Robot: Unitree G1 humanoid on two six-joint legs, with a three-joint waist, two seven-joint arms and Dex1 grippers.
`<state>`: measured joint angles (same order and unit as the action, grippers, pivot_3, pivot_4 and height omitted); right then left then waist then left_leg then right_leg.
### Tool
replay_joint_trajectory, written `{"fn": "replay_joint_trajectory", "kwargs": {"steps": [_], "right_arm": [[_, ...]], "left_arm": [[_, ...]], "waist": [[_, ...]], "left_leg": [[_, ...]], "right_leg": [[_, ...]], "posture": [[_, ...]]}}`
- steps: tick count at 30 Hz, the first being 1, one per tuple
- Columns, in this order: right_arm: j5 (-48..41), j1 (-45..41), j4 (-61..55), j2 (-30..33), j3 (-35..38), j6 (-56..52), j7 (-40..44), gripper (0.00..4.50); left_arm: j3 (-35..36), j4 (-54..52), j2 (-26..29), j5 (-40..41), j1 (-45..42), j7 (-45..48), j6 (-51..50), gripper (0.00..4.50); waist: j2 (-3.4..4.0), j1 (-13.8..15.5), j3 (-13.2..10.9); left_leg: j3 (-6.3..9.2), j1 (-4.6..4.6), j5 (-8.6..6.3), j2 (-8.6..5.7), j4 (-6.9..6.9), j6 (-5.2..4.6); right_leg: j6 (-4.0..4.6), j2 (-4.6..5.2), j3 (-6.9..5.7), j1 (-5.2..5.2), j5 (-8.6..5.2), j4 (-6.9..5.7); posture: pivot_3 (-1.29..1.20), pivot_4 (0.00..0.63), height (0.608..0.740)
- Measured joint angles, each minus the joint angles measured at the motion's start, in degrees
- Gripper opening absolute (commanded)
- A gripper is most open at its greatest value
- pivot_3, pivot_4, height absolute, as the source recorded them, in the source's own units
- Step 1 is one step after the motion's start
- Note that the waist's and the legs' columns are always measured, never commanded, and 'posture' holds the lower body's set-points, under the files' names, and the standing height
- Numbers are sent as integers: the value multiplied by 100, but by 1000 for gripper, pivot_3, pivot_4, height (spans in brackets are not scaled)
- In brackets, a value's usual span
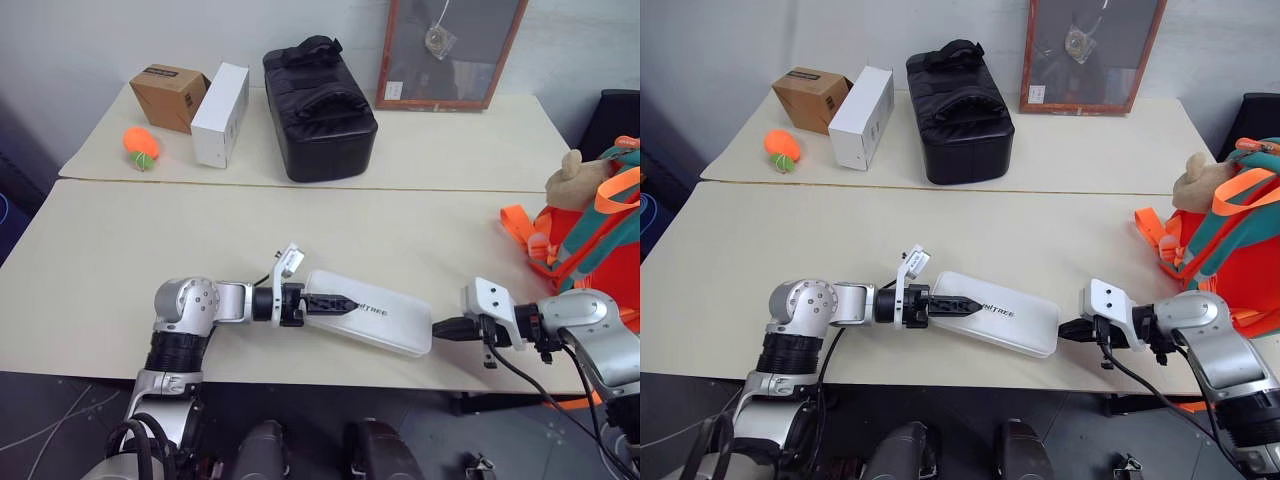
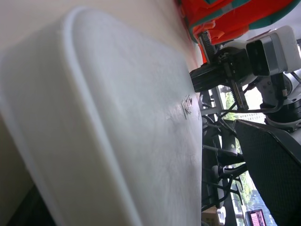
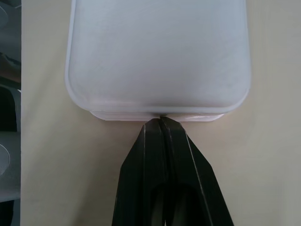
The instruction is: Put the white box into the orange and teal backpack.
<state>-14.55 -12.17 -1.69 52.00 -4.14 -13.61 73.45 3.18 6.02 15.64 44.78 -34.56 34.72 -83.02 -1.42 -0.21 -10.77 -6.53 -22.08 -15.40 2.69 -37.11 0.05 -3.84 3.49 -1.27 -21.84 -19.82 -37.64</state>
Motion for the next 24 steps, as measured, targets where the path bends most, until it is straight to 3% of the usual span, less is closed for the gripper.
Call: {"fn": "replay_joint_trajectory", "kwargs": {"steps": [2,8,11,19,21,24], "right_arm": [[1,5,0,-9,0,1,-40,0],[5,60,-17,-42,6,8,-136,0],[-1,149,-45,-53,16,52,-199,0],[-170,640,-378,-74,414,-191,-652,0],[-647,837,-703,-304,947,-978,-1121,0],[-1228,1226,-1213,-564,1905,-1821,-1804,555]], "left_arm": [[-66,9,30,1,-5,51,-26,3881],[-112,0,105,99,0,251,-215,1988],[-45,-137,135,278,10,389,-299,1337],[502,-466,196,729,182,592,-365,1337],[713,-546,238,932,185,617,-431,1337],[1163,-787,285,1356,219,674,-476,1337]], "waist": [[0,-1,0],[0,-6,0],[-1,-11,-1],[-2,-6,-1],[-3,-3,-2],[-3,0,-2]], "left_leg": [[0,0,0,0,0,1],[0,-2,-1,2,2,4],[0,-2,-2,4,2,7],[0,-7,-3,3,2,8],[4,-11,-2,5,2,8],[11,-14,-5,6,6,12]], "right_leg": [[0,0,0,0,0,0],[0,-2,0,-5,0,0],[0,-3,0,-5,0,1],[0,-2,1,-7,0,3],[0,-2,0,-10,0,3],[1,-2,-3,-12,-1,4]], "posture": [[0,150,740],[0,150,740],[0,150,740],[0,150,740],[0,150,740],[0,150,740]]}}
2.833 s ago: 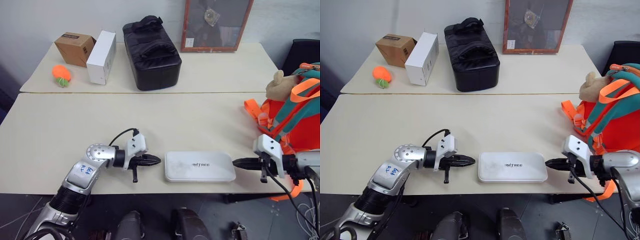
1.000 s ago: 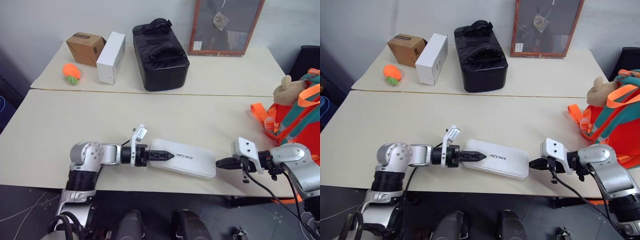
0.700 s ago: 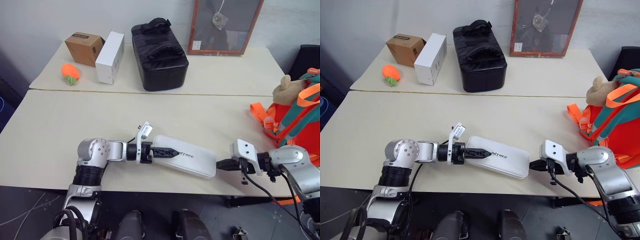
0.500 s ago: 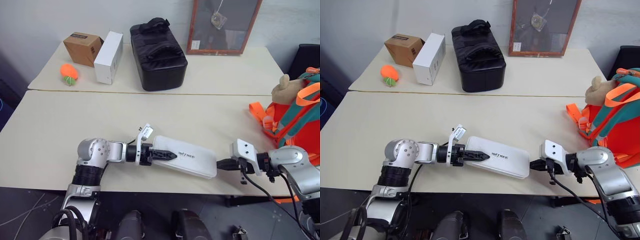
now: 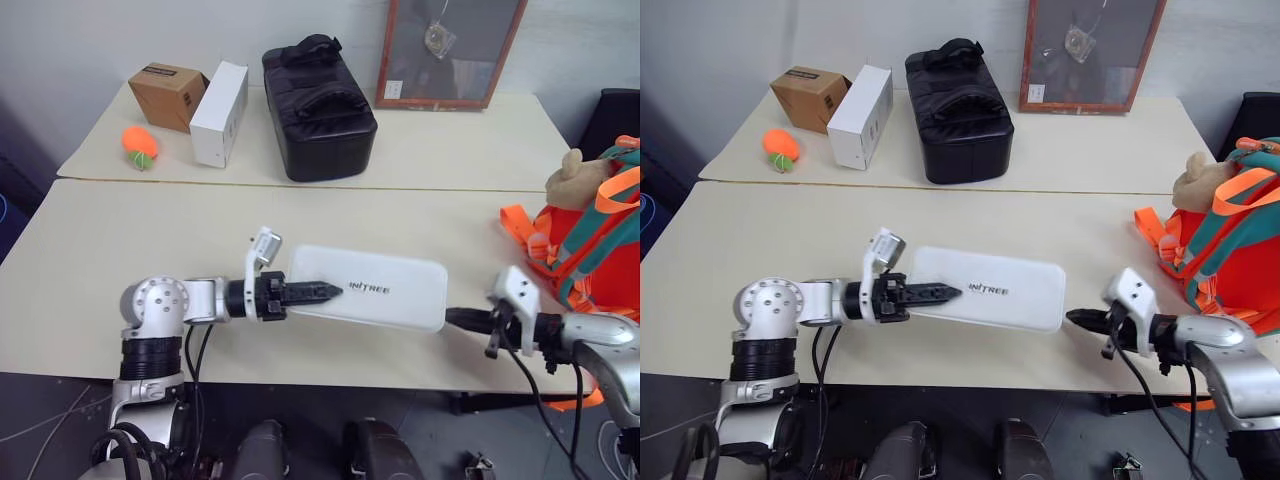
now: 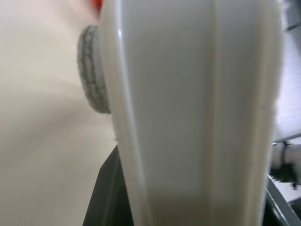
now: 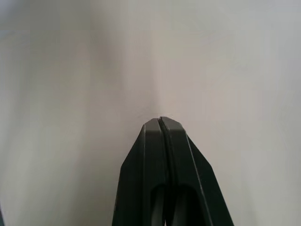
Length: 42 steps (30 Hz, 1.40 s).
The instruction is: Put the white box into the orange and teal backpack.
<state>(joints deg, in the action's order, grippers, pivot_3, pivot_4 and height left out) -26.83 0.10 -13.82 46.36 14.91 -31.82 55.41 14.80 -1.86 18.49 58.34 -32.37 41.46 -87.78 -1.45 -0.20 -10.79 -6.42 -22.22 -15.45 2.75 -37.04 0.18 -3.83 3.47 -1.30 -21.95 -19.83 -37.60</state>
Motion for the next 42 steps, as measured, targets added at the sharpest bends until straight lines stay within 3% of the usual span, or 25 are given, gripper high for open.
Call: {"fn": "replay_joint_trajectory", "kwargs": {"steps": [7,11,21,27,30,40,42], "right_arm": [[-1187,1395,-1117,-414,2647,-1482,-1058,2989],[-1668,1148,-1097,-403,3633,-1973,-1675,4408],[-1501,-774,267,-491,2956,-1880,-2805,4487],[-959,-2001,1446,-745,2044,-1035,-3046,4487],[-687,-2438,1958,-1001,1877,-427,-3216,3937],[-912,-2671,2061,-938,1416,-218,-2318,393],[-1062,-2754,2016,-806,1387,-377,-2066,37]], "left_arm": [[946,-490,20,344,152,-537,614,1337],[1091,-629,-10,479,147,-852,949,1337],[1180,-640,155,760,190,-1132,1593,1337],[1101,-674,360,843,513,-1070,1772,1337],[1107,-673,413,919,535,-1094,1882,1337],[1221,-609,619,1032,540,-1527,2189,1337],[1221,-610,632,1111,538,-1662,2208,1337]], "waist": [[0,14,0],[-3,-70,-2],[-3,-139,-2],[-3,-151,-3],[-3,-147,-3],[-1,-162,-4],[-1,-161,-4]], "left_leg": [[2,-5,-3,-2,6,-9],[-9,2,-18,-2,6,-40],[-27,-17,-1,-2,13,-10],[-48,-26,3,1,10,-6],[-48,-28,4,2,12,-4],[-52,-30,3,6,11,-5],[-51,-30,3,8,12,-4]], "right_leg": [[-1,-1,-2,7,0,17],[-6,-1,7,10,3,19],[-8,-10,21,-25,3,16],[-10,-15,39,-48,4,4],[-10,-16,40,-52,4,2],[-12,-16,41,-53,5,2],[-12,-17,40,-54,5,1]], "posture": [[0,150,740],[0,150,740],[0,150,740],[0,150,740],[0,150,740],[0,150,740],[0,150,740]]}}
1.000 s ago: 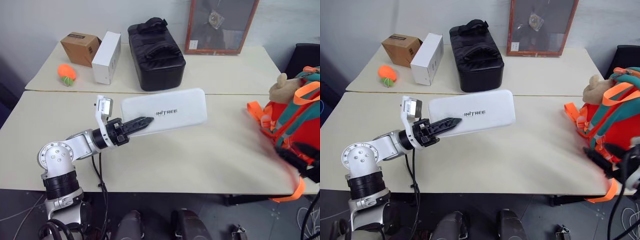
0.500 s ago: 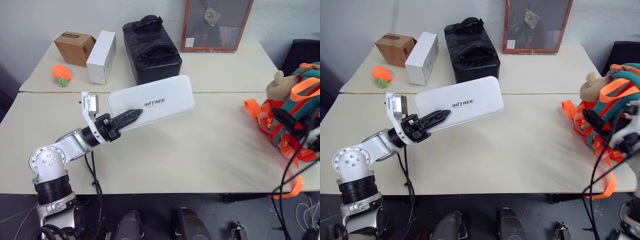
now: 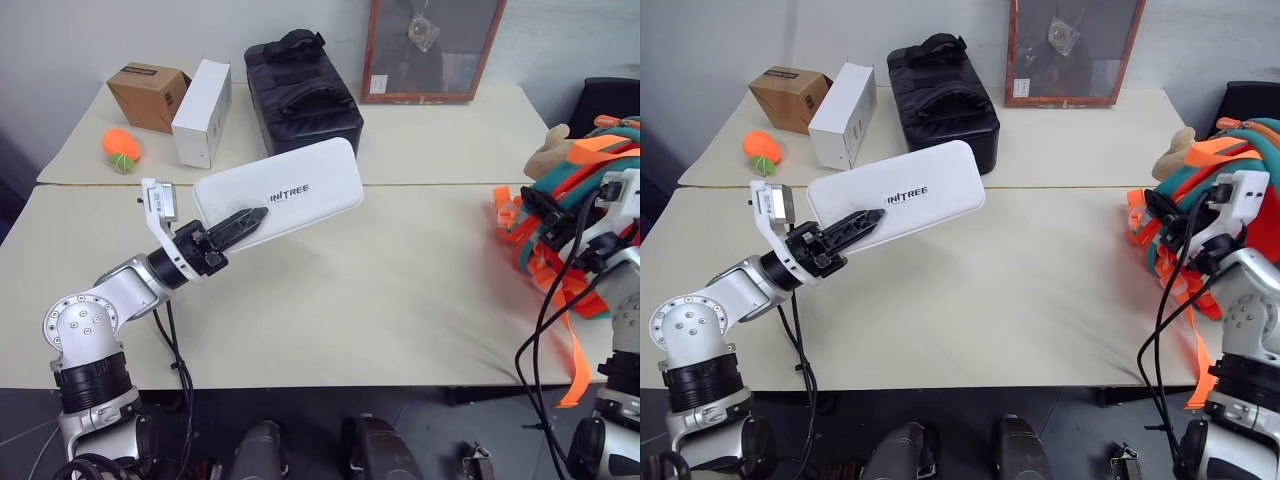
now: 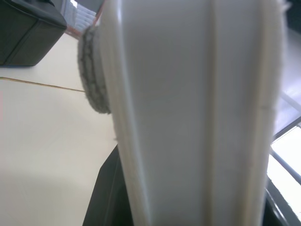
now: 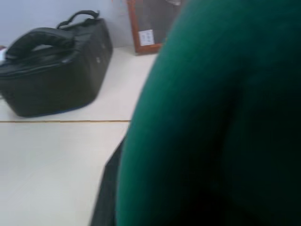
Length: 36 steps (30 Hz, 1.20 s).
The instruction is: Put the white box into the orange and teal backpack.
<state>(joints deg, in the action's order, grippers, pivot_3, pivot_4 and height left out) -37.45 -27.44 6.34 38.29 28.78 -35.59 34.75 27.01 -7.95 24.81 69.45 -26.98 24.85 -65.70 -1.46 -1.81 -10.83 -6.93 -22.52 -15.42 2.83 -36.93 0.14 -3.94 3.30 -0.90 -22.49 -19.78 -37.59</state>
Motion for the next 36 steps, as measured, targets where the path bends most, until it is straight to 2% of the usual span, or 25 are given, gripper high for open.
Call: {"fn": "replay_joint_trajectory", "kwargs": {"steps": [4,8,15,20,24,31,36], "right_arm": [[-778,-36,-575,310,-262,-757,880,37],[-1633,-130,-1393,687,-733,-1597,1733,37],[-2836,-1051,-1783,1057,-1225,-2485,2780,37],[-3089,-1044,-1975,1210,-1478,-2756,3167,37],[-3038,-975,-1938,1238,-1483,-2720,3240,37],[-2917,-737,-1883,1318,-1485,-2681,3455,37],[-2914,-702,-1818,1479,-1480,-2691,3595,37]], "left_arm": [[-6,9,60,19,-96,-222,67,1337],[-60,66,356,19,-518,-240,77,1337],[-236,157,1042,55,-1276,289,105,1337],[-259,182,1348,173,-1438,606,144,1337],[-392,144,1567,75,-1524,879,266,1337],[-1122,288,1719,-1089,-1422,1746,1165,1337],[-1705,757,1835,-1859,-1737,2541,1739,1337]], "waist": [[4,-12,-4],[3,-20,-11],[-1,16,-18],[-1,24,-18],[-2,25,-18],[-2,34,-19],[-3,35,-19]], "left_leg": [[0,-1,0,4,6,3],[1,-2,0,8,11,8],[6,-12,-9,6,11,6],[13,-68,-18,2,-6,-9],[13,-72,-24,-7,-12,-20],[11,-73,-22,-6,-14,-22],[11,-73,-20,-7,-18,-25]], "right_leg": [[0,-5,1,-5,0,1],[1,-8,0,-8,0,2],[3,-2,-6,-12,-1,12],[3,9,-14,-52,-1,16],[3,16,-15,-54,-1,18],[3,14,-16,-54,-1,17],[3,15,-15,-53,-1,15]], "posture": [[0,150,740],[0,150,740],[0,150,740],[0,150,740],[0,150,740],[0,150,740],[0,150,740]]}}
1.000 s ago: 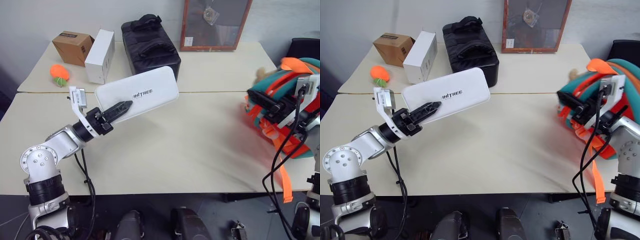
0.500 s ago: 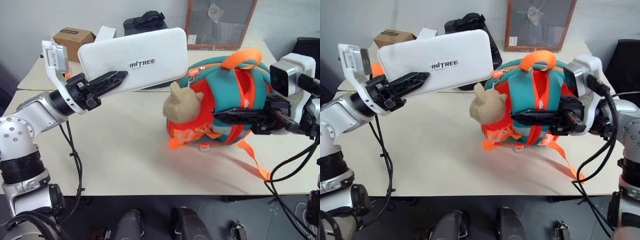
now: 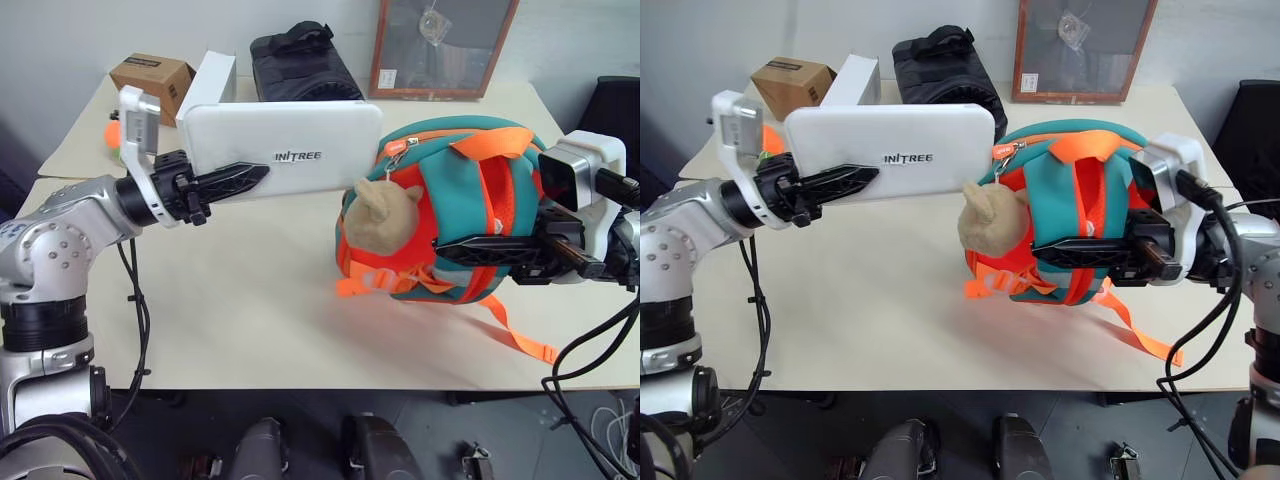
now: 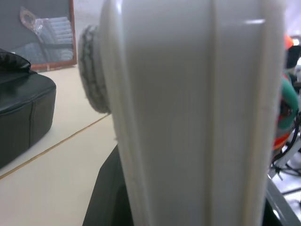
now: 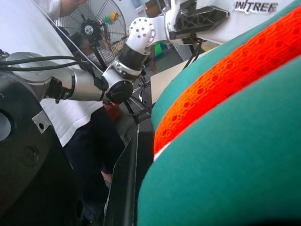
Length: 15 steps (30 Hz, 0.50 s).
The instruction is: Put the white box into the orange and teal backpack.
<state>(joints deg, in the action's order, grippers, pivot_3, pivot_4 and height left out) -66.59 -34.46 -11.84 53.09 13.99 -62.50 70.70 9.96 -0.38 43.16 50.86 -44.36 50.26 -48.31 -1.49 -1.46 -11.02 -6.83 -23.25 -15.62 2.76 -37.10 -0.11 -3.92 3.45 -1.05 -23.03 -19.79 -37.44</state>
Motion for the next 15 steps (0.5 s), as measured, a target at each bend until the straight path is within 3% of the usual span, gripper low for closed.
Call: {"fn": "replay_joint_trajectory", "kwargs": {"steps": [9,15], "right_arm": [[2,-2,32,7,0,5,-45,37],[23,-18,30,3,-4,28,-131,37]], "left_arm": [[-955,747,191,-1242,-575,1536,991,1337],[-1475,1546,17,-2079,-1290,2335,1855,1337]], "waist": [[0,16,0],[0,32,0]], "left_leg": [[0,-2,-1,-2,-1,-3],[-1,-4,-3,-2,-8,-11]], "right_leg": [[0,0,-2,-1,0,0],[0,1,-2,-1,0,-4]], "posture": [[0,150,740],[0,150,740]]}}
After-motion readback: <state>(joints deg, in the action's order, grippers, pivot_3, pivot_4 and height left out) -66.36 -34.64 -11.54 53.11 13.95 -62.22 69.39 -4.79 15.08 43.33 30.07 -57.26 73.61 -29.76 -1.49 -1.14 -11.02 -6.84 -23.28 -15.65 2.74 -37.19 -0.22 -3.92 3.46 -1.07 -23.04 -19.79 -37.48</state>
